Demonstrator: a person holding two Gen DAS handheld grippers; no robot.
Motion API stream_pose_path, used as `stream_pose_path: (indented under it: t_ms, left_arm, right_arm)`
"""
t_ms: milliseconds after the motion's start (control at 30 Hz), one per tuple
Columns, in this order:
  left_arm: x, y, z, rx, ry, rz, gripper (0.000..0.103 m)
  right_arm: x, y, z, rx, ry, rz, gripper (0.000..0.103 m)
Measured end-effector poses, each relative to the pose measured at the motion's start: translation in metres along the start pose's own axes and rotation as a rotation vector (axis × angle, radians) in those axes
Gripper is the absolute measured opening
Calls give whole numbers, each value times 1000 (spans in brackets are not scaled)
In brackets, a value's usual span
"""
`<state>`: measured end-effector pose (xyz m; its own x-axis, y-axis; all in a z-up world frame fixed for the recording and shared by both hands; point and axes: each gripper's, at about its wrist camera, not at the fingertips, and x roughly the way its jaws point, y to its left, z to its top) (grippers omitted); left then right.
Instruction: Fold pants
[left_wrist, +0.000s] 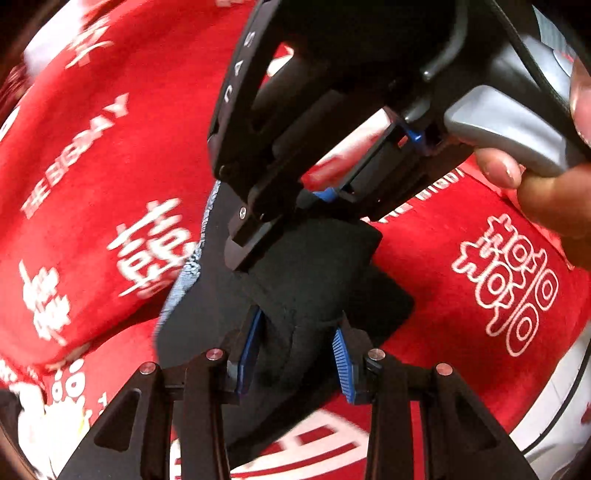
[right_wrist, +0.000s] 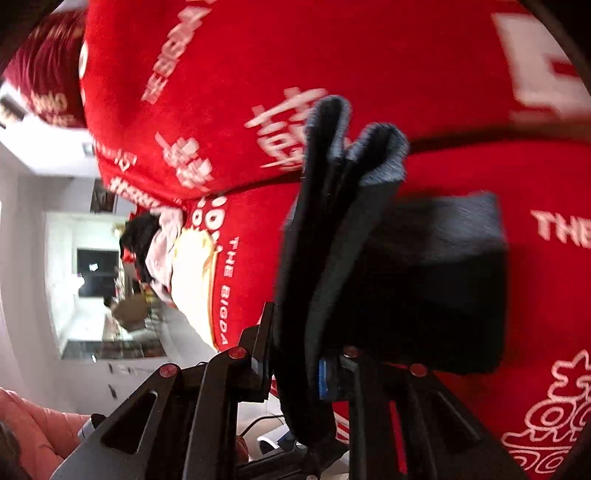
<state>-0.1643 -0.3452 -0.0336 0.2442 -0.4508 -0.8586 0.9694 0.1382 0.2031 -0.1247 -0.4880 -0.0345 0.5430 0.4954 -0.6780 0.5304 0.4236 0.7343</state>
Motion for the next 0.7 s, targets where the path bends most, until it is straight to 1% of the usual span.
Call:
stream_pose_path:
  t_ms: [100, 233, 267, 333, 367, 400, 533, 567, 600, 667, 700]
  left_arm:
    - [27, -27, 7, 43, 41, -1, 37]
    - [55, -52, -2, 79, 106, 6, 37]
    - [59, -56, -5, 96, 114, 14, 37]
    - [65, -62, -10, 118, 124, 26, 45]
    - [66, -62, -12, 116, 135, 16, 63]
    - [66, -59, -14, 92, 153, 0, 77]
    - [57, -38, -15, 33, 174, -8, 78]
    - [53, -29, -14, 16, 181, 2, 78]
    - [50, -21, -14, -2, 189, 6, 78]
    - [43, 6, -11, -77, 209, 12, 78]
    - [39, 18, -13, -112, 214, 20, 78]
  right_arm:
    - [-9, -43, -4, 44, -12, 12, 21]
    - [3, -91, -1, 102, 0, 8, 21]
    - [10, -94, -3, 109, 2, 12, 21]
    - [18, -106, -7, 118, 4, 21, 21]
    - [19, -113, -10, 123, 6, 26, 21]
    - [19, -116, -11, 124, 7, 26, 24]
    - [22, -119, -16, 114, -3, -4, 25]
    - [20, -117, -17, 104, -4, -33, 26]
    - [17, -117, -18, 95, -3, -57, 31]
    - [12, -112, -21, 89, -10, -133, 39]
    - [7, -110, -24, 79, -24, -191, 39]
